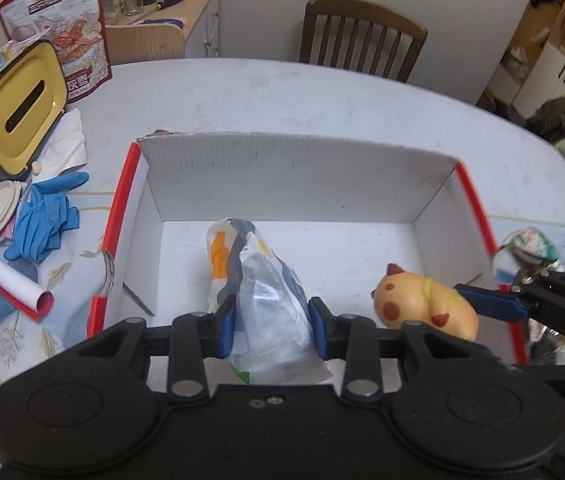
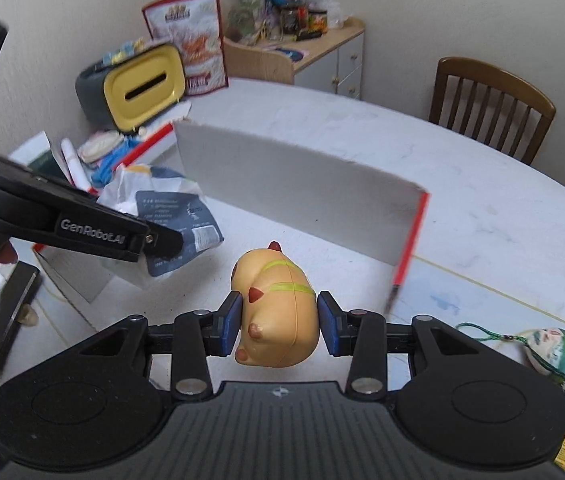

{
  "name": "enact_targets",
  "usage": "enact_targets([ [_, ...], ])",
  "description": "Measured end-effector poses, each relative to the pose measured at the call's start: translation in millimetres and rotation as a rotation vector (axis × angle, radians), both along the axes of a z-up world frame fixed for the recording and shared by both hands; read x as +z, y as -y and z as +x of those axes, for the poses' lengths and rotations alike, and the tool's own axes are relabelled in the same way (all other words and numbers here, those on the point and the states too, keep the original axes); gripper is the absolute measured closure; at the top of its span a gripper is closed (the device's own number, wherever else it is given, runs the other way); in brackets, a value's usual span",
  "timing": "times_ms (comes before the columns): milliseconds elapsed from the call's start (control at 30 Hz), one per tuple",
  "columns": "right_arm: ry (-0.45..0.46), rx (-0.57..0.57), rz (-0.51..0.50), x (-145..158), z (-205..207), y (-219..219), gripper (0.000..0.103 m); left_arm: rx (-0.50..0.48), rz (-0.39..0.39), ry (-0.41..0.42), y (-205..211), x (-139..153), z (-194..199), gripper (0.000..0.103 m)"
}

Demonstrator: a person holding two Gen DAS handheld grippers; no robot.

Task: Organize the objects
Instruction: 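Carry both held items over the cardboard box and lower them inside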

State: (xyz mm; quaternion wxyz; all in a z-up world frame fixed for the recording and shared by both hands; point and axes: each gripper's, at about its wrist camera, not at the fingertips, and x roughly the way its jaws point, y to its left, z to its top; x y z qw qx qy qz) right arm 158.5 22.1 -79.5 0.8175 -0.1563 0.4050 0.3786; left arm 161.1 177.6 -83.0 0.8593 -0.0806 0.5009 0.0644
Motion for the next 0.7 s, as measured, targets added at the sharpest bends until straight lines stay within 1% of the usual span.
enact_targets([
  [233,-0.036,0.012,-0.076,-21,7,-36,0.063,-0.059,0.024,-0.077,-5,-24,17,0.068],
  [333,-0.060,0.005,-0.113,-29,12,-46,0.063,-0.072,0.018,-0.104,-8,-33,21,0.067],
  [500,-0.077,-0.005,-0.160,-38,15,-54,0.063,-0.087,-0.008,-0.140,-14,-43,24,0.067],
  [700,-0.106,-0.016,-0.178,-45,19,-57,0.062,-0.102,-0.020,-0.194,-17,-53,28,0.064],
])
